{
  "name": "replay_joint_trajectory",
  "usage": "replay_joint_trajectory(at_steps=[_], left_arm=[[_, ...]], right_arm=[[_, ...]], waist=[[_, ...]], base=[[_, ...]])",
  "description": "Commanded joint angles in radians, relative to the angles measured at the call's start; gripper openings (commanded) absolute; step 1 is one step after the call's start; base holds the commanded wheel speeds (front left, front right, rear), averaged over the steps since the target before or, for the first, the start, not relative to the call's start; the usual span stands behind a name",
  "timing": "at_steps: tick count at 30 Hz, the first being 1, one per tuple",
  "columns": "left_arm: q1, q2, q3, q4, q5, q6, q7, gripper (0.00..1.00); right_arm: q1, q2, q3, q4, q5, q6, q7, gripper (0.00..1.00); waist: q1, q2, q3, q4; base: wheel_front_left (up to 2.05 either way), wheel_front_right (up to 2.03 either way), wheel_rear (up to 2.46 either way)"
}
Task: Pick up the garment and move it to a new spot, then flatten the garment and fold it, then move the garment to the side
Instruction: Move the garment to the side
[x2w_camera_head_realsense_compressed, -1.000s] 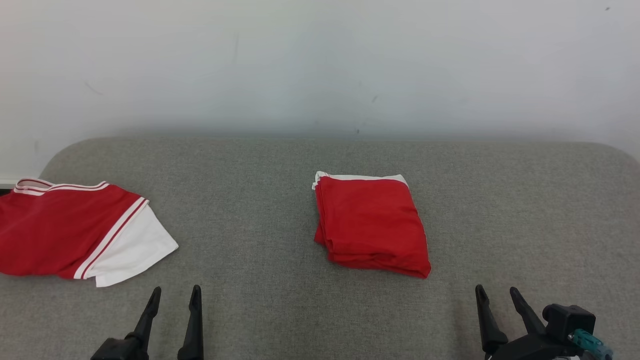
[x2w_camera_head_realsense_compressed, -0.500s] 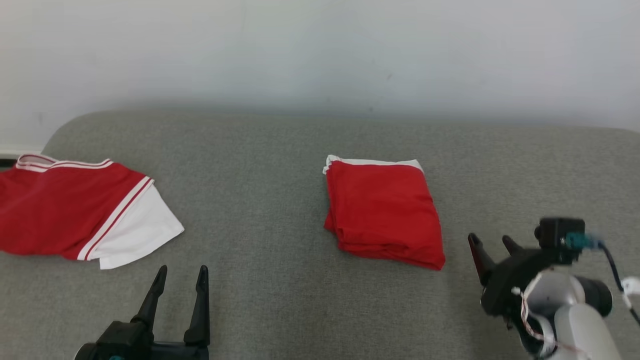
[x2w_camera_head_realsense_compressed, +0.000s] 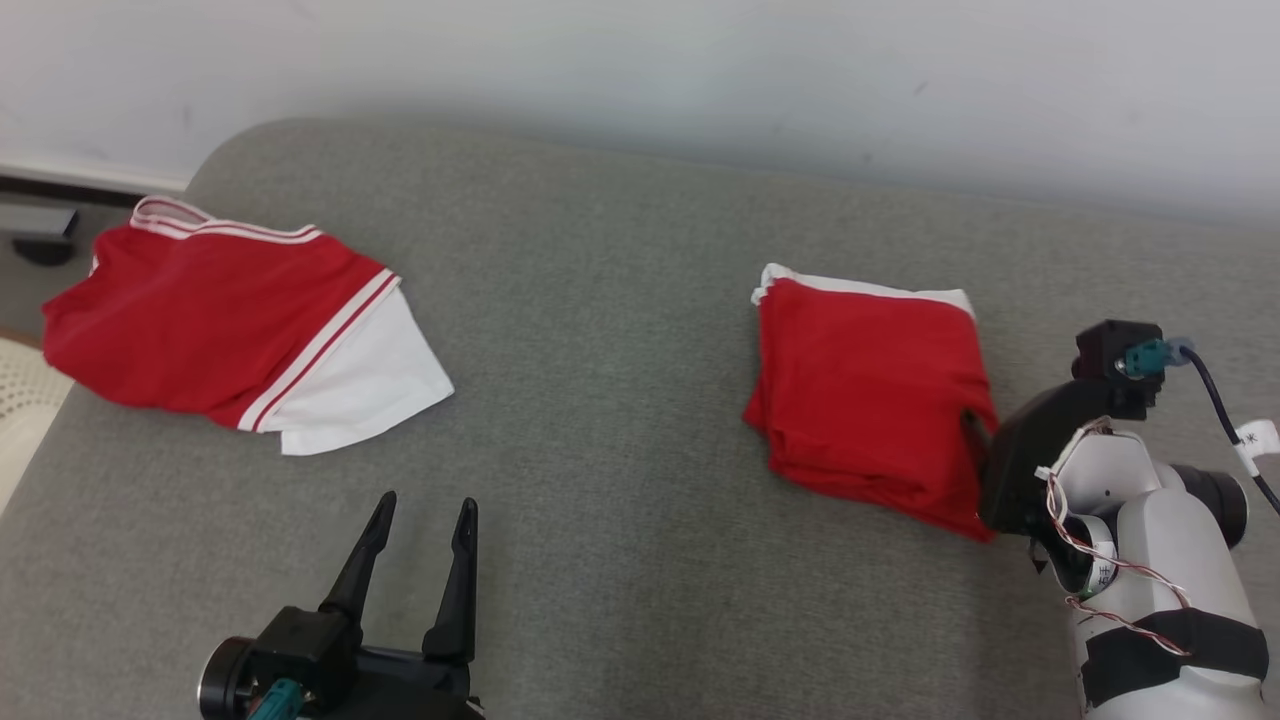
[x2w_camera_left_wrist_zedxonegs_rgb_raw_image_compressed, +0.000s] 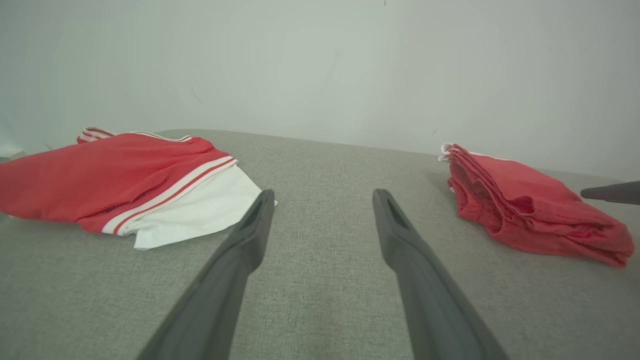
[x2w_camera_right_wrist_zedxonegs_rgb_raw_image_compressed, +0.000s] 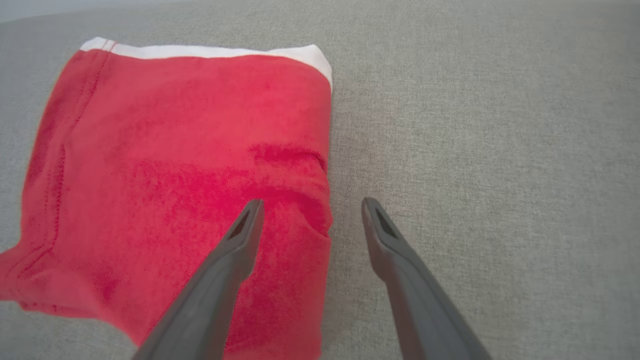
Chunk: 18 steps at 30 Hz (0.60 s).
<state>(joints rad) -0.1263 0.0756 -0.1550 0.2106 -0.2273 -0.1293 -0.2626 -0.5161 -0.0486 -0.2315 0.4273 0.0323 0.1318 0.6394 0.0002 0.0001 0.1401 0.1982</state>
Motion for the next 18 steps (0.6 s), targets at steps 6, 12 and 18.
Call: replay_joint_trajectory(at_steps=[6, 12, 18], left_arm=[[-0.015, -0.003, -0.005, -0.005, -0.010, -0.001, -0.004, 1.00], [-0.015, 0.002, 0.004, -0.005, -0.010, -0.001, -0.004, 1.00], [-0.009, 0.005, 0.010, -0.014, -0.002, -0.001, -0.004, 1.00]], right_arm=[[-0.033, -0.002, -0.052, 0.115, -0.044, -0.002, -0.024, 1.00], [-0.057, 0.002, -0.034, 0.214, -0.013, -0.002, -0.039, 0.30], [-0.058, -0.001, 0.002, 0.224, -0.037, -0.002, -0.065, 0.00]], waist=[[-0.0002, -0.0001, 0.067, 0.075], [-0.0002, -0.0001, 0.078, 0.068], [-0.0002, -0.0001, 0.069, 0.012]], base=[[0.00, 0.00, 0.00], [0.00, 0.00, 0.00], [0.00, 0.00, 0.00]])
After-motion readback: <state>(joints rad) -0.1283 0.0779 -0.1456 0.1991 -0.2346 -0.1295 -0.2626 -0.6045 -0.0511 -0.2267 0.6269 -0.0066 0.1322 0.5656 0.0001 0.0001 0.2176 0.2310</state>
